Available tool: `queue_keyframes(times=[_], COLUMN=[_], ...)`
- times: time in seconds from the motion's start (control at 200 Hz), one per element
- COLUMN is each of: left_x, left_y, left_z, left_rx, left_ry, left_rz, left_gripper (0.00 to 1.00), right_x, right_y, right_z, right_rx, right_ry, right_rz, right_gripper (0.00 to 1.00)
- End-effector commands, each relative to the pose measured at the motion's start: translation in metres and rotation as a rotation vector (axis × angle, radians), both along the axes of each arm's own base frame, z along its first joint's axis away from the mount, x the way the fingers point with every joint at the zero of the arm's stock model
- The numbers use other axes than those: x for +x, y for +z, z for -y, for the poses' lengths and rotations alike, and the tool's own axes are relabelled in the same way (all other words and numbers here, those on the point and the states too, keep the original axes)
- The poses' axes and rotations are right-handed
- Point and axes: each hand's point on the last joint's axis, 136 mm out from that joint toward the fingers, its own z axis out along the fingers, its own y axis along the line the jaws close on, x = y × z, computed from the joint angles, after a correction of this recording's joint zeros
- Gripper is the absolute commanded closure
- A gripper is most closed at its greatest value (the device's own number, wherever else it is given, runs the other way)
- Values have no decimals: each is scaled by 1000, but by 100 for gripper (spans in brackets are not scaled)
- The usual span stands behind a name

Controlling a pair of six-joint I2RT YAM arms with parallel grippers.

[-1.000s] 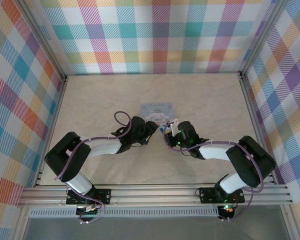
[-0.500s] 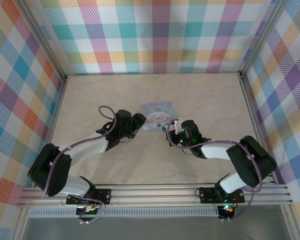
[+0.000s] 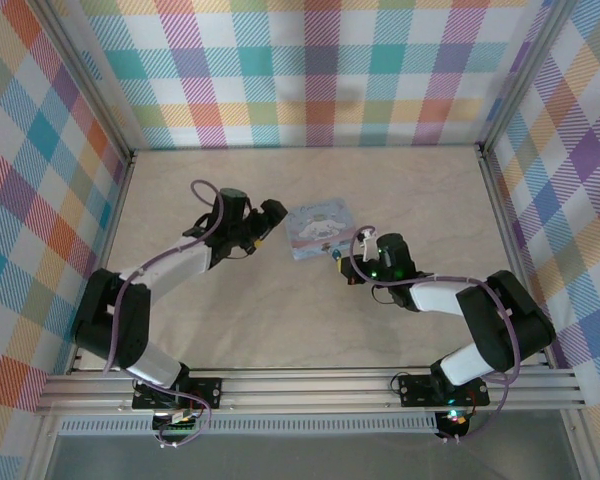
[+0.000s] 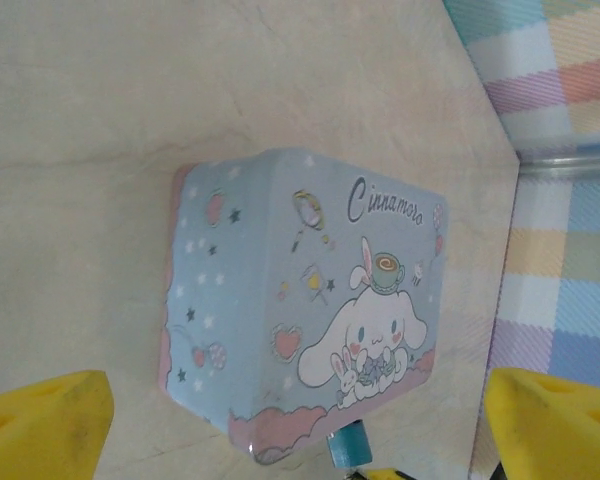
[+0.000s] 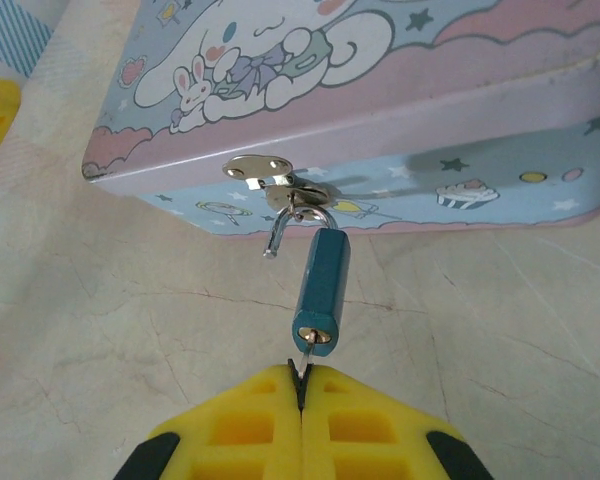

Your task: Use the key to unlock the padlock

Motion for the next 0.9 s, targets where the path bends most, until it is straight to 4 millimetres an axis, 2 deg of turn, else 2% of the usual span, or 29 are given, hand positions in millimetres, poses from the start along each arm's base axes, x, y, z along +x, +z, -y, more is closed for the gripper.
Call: queue_keyframes(times=[0.0,0.11,0.235,0.285,0.43,0.56,0.895], left_x=[7,26,46,47,56,62,66], left_y=[-5,-7,-8,-17,-29,-46,-73], left_z=[5,12,17,18,38,36,37], left_rx=[66,86,196,234,240,304,341], left_ry=[-99,-145,-235,-278,-425,-468,-512], left_rz=[-16,-9,17,-18,-35,-71,-124], left_gripper=[4,4,1,1,1,1,12], right_x=[-5,-4,-3,-3,-3,-1,-1], right_y=[-12,-17,-18,-18,-23,-27,-33], right_z=[3,6,8,8,10,12,14], right_rx=[42,60,68,73,74,79,82], right_ry=[-5,-8,-14,-16,-17,-27,-33], right_rz=[-91,-124,-129,-130,-146,-161,-193], right_gripper=[100,100,100,100,100,100,100])
